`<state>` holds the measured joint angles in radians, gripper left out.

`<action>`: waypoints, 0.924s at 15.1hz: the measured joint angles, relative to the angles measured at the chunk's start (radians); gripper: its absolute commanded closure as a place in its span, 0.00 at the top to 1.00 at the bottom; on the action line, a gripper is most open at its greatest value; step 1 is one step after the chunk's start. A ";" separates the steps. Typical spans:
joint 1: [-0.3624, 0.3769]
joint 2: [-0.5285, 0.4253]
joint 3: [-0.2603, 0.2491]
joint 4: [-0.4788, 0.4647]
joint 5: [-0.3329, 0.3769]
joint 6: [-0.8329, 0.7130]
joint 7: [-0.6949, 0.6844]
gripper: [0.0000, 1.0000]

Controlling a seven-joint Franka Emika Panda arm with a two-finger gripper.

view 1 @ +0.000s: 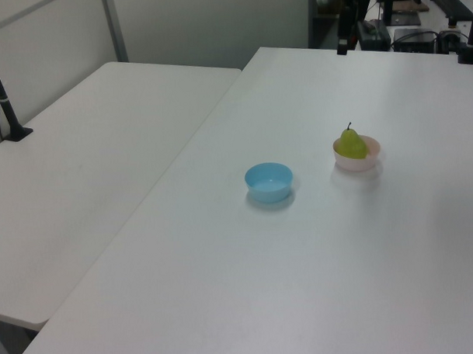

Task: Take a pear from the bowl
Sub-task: 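Move the open gripper over the pink bowl holding the green pear, then lower the gripper around the pear and close on its neck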

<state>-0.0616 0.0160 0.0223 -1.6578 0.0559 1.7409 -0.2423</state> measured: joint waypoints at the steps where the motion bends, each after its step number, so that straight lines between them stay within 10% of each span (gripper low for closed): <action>1: 0.001 0.001 0.000 -0.014 -0.021 0.000 -0.053 1.00; 14: 0.035 0.092 0.007 -0.343 -0.151 0.283 -0.014 1.00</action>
<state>-0.0268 0.1075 0.0294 -2.0007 -0.0950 2.0236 -0.2558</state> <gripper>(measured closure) 0.000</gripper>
